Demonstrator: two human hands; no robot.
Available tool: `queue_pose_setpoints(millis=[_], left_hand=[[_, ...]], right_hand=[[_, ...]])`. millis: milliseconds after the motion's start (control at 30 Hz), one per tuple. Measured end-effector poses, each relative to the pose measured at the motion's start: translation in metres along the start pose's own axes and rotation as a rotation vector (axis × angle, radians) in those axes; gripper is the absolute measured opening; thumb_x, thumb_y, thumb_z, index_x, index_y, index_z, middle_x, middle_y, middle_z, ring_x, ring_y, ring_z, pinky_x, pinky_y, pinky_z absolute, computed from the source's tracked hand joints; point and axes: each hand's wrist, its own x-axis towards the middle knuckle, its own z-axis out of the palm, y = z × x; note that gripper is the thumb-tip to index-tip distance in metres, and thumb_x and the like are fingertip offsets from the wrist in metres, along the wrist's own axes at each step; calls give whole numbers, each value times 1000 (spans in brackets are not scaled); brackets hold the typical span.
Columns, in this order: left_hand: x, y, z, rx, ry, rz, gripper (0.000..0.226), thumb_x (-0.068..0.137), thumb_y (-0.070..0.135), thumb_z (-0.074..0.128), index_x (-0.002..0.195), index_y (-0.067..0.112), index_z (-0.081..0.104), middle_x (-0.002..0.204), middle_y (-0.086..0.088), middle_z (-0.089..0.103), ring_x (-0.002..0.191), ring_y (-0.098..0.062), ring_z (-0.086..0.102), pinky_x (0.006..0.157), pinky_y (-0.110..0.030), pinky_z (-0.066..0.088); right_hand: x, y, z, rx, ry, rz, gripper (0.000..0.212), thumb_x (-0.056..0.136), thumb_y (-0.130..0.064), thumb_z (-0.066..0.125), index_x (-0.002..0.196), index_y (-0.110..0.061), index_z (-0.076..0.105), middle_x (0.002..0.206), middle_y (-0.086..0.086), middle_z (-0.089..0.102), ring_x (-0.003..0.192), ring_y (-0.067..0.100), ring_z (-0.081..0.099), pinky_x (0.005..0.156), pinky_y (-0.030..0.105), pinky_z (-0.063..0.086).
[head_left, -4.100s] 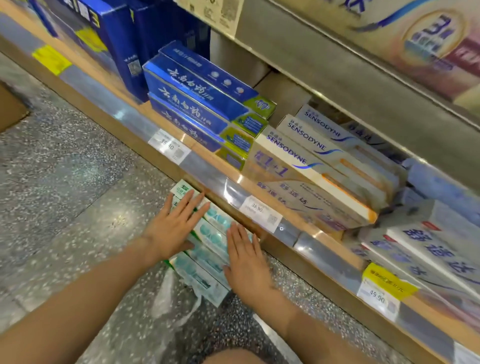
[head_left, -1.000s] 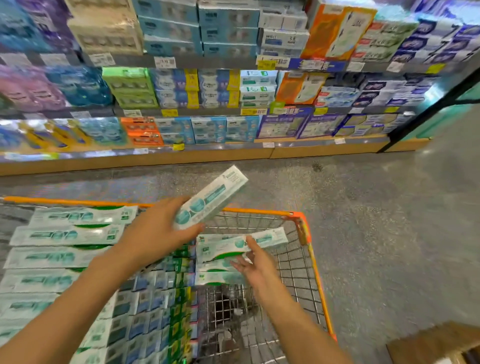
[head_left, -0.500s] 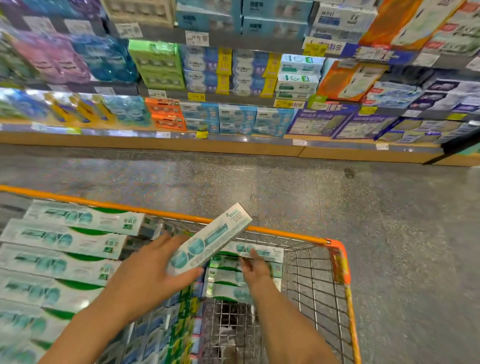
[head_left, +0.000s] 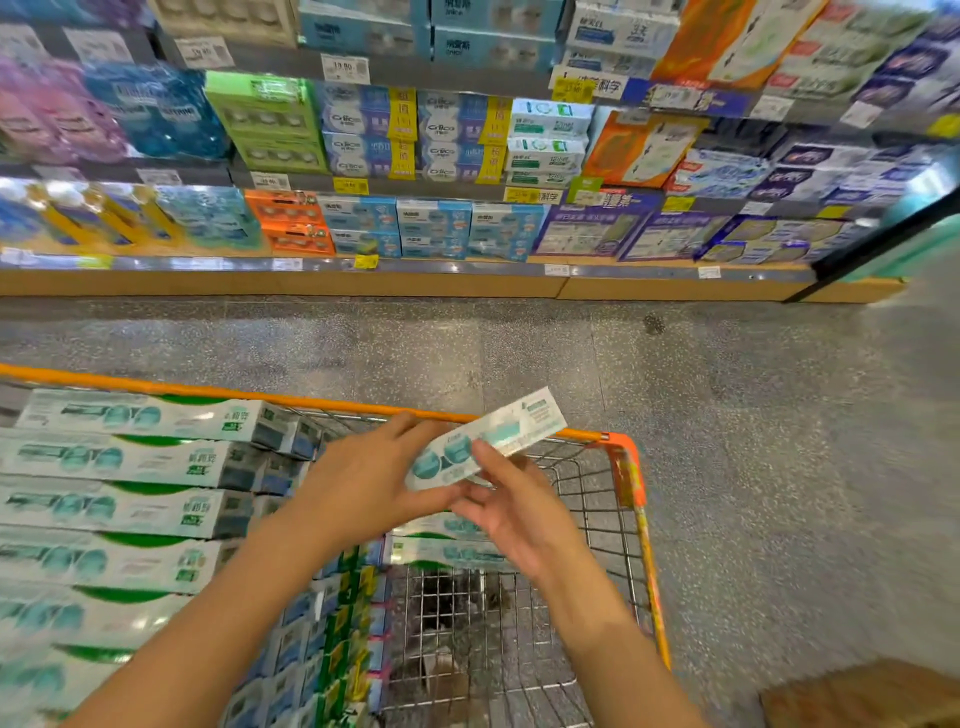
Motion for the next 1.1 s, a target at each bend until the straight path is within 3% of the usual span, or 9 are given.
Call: queue_pose_setpoints(millis=[67,167,267,400,567,733,867,1000,1100], left_hand=[[3,4,3,72,-46,32,99,57,90,13,142,40,29,137,18,37,108,-8,54,63,-18,34],[2,-6,1,-93,-91,17,113,46,99,12,142,42,28,142,16,37,125,-7,41,91,-23,37],[-6,-23,-7,-259,-22,-83,99,61,92,35,143,38,28,143,11,39,128,-10,39,104,-31,34],[-19,-40,-12,-369,80,-151,77,70,64,49,140,39,31,128,16,46,114,-2,42,100,-27,37],[-35,-51,-8,-359,114,-132,70,71,82,40,132,53,25,113,37,41,109,6,44,94,-24,39],[-47,-60,-3,-356,103,-147,68,65,82,36,128,59,24,114,39,42,108,16,44,90,-19,41],[-51,-62,-1,-361,94,-162,62,65,81,35,124,64,24,114,38,43,105,25,38,87,-13,35],[-51,-62,1,-360,83,-169,64,64,87,32,124,64,24,116,35,46,109,14,44,91,-17,37],[-52,-58,-3,-330,72,-152,68,63,90,28,125,61,26,117,32,47,110,10,46,92,-19,39]], right_hand=[[-4,5,-2,-45,130,-94,60,65,-11,72,120,-1,52,100,16,70,88,27,69,69,38,60],[-6,11,-16,31,214,-136,42,79,-5,66,118,-1,53,103,17,69,89,28,68,69,37,60],[11,22,-46,125,357,-63,43,85,-3,63,125,4,48,105,18,65,89,29,65,63,32,59],[46,52,-86,128,516,85,35,87,-5,63,118,5,53,118,21,57,105,32,59,74,36,59],[83,86,-108,145,649,149,44,87,-9,63,124,10,49,110,22,57,90,28,60,53,29,58],[113,100,-111,113,669,161,56,90,-17,63,137,1,40,110,12,59,98,24,61,100,36,46],[133,103,-114,186,780,120,72,83,-10,70,144,-5,31,136,22,48,72,24,59,91,34,52],[134,102,-116,170,800,152,56,87,-4,63,137,2,39,113,23,61,72,25,60,61,27,57],[121,102,-115,83,740,185,47,91,1,55,135,6,40,119,26,58,90,29,63,80,33,56]])
